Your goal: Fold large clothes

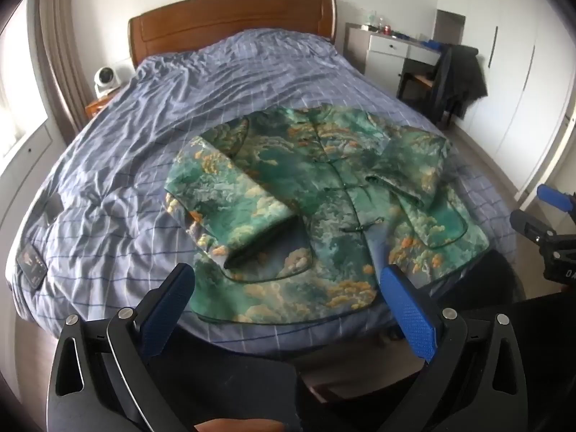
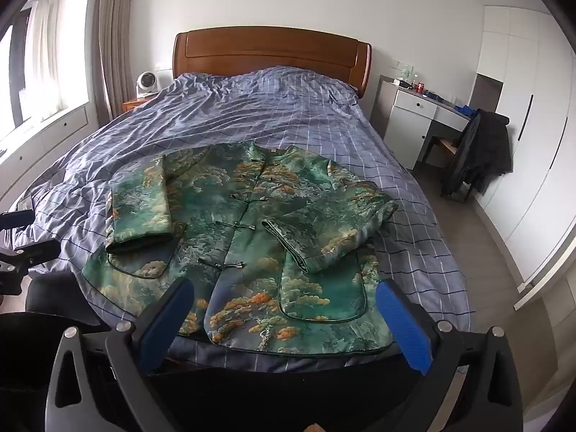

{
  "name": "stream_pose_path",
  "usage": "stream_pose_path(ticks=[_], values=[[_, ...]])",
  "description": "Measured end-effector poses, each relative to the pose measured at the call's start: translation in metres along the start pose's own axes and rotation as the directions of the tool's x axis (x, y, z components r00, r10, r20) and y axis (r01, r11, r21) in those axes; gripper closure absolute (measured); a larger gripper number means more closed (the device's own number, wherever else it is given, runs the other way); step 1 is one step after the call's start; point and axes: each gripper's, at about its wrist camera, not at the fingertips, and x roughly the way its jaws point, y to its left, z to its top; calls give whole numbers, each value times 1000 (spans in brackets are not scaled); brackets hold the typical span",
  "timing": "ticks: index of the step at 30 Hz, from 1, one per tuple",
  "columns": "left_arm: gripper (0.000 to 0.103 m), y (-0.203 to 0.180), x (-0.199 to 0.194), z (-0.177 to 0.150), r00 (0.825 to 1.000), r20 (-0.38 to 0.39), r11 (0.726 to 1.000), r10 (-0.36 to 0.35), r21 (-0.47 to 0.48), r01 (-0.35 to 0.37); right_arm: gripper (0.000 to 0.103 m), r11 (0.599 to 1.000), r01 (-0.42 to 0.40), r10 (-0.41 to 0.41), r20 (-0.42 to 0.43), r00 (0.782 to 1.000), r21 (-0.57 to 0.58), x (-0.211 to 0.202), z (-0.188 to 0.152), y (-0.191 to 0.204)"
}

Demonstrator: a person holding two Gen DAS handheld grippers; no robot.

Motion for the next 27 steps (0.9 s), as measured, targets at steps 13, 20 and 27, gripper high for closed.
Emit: stream_pose_path(ticks=[13, 20, 27], values=[[0, -5, 0, -2, 1000, -2, 1000, -2, 16, 2, 0, 1000, -3, 3, -5, 1000, 14, 1, -2, 3], [0, -8, 3, -4, 1000, -1, 1000, -3, 16, 3, 0, 1000, -10, 10, -4, 1000, 14, 2, -2, 4], [0, -7, 3, -4, 1000, -2, 1000, -3, 14, 3, 0, 1000, -17, 17, -6, 1000, 15, 2, -3, 3]])
